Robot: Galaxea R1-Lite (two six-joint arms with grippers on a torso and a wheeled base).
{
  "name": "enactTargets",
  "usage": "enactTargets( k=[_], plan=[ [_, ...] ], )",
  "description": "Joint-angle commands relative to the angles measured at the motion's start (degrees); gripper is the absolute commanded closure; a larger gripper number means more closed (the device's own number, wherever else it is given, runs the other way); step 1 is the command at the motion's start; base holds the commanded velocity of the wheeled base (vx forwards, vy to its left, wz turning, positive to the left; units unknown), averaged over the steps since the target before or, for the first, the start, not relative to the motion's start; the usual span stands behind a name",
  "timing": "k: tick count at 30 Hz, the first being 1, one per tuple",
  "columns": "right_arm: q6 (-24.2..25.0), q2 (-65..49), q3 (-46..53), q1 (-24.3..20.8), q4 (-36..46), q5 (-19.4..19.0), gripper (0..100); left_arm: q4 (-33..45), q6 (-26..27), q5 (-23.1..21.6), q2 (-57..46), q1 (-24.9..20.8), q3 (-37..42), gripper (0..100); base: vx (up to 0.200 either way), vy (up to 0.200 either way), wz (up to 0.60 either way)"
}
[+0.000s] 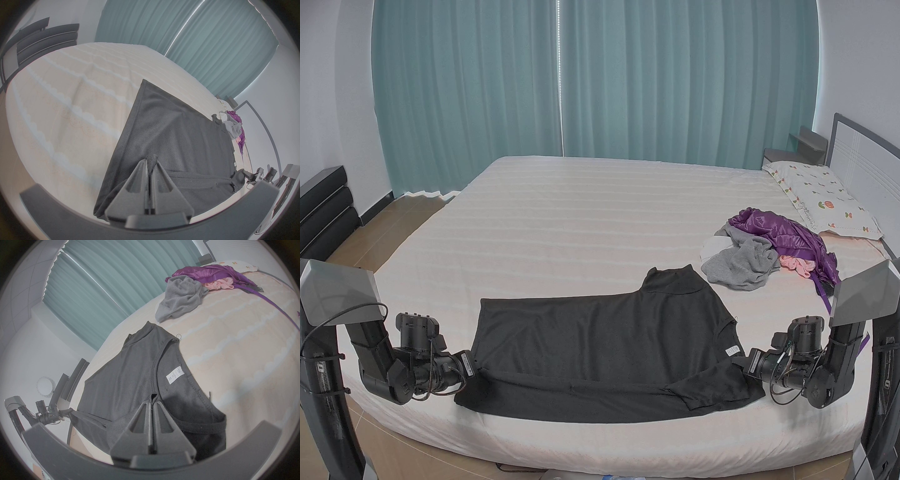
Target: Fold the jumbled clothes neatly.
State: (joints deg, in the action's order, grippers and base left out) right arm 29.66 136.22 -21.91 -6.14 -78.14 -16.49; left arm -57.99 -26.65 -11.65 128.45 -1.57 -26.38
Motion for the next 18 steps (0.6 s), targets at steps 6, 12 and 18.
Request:
enactTargets(
  k=[6, 12, 18],
  plan=[
    [0.2, -4.0, 4.4, 2.5, -3.0, -1.1, 100, 0.1, -0.2, 0.1, -4.1, 0.4, 2.4, 100, 0.0, 0.0, 0.0],
    [0.8, -6.3, 6.8, 3.4, -3.4, -2.3, 100, 0.1, -0.3, 0.1, -5.9, 0.3, 3.7, 100, 0.0, 0.0, 0.0],
    [2.6, -8.2, 10.2, 3.9, -7.9, -3.8, 100, 0.2, -0.2, 0.1, -8.4, 0.3, 5.3, 100, 0.0, 0.0, 0.0]
  ],
)
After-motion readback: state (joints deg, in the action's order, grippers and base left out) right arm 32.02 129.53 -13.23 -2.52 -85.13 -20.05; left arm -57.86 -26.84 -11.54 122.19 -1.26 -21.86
